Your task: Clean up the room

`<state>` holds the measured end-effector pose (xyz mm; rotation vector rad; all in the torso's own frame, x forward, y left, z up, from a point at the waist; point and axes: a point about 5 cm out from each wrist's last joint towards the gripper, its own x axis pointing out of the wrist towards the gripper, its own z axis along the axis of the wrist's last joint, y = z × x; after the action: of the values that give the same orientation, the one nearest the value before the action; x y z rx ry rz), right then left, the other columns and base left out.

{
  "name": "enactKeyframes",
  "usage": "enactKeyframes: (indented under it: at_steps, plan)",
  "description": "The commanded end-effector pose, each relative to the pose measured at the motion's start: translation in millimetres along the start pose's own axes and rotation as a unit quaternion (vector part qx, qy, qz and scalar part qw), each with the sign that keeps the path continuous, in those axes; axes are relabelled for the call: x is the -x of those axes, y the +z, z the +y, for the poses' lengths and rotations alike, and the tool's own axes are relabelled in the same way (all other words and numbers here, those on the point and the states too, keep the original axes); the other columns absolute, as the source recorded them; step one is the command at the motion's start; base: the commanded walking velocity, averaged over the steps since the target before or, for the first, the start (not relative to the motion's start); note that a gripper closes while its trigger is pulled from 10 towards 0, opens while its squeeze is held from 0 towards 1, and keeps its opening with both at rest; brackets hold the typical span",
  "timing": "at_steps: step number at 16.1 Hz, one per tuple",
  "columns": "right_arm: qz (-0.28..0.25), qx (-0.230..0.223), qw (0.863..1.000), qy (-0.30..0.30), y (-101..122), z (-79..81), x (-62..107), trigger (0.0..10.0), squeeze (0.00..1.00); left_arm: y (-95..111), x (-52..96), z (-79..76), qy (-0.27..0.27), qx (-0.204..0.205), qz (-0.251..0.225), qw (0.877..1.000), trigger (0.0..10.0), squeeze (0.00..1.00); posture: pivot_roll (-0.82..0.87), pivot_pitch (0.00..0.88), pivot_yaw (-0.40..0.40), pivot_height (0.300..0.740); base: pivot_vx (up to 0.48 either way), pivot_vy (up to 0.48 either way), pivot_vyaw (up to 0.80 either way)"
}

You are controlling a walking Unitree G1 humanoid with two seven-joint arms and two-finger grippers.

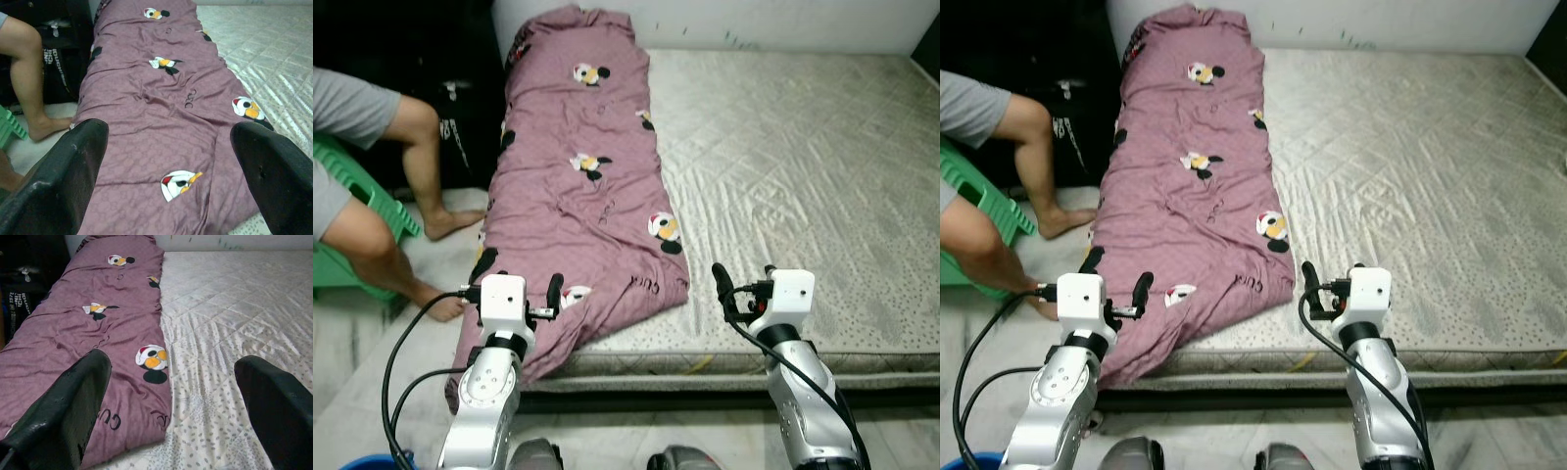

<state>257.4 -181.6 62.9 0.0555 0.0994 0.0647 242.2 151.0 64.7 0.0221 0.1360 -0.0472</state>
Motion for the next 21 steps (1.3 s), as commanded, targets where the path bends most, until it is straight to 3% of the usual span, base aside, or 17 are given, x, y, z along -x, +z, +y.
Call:
enactKeyframes:
  at_steps: [1,6,14,21]
  plan:
    - [0.001,-0.003,1.000,-0.001,-0.1,0.1,2.2,10.0,0.00,0.5,1.3,0.4,0.002,-0.003,0.002,1.000,10.0,0.00,-0.03,0.105,-0.009,0.656,0.000,0.000,0.00]
    - [0.003,-0.003,1.000,0.003,-0.5,1.1,1.8,10.0,0.00,0.8,1.4,-0.3,0.005,-0.002,0.002,1.000,10.0,0.00,-0.03,0.104,-0.010,0.601,0.000,0.000,0.00]
    - [0.008,0.002,1.000,0.003,-1.2,-0.5,2.1,10.0,0.00,-0.3,1.7,-0.7,0.008,0.009,0.008,1.000,10.0,0.00,-0.03,0.106,-0.016,0.601,0.000,0.000,0.00]
    - [0.011,0.003,1.000,0.002,-1.8,-0.5,2.5,10.0,0.00,-0.5,1.8,-1.6,0.002,0.015,0.012,1.000,10.0,0.00,-0.03,0.109,-0.016,0.601,0.000,0.444,0.00]
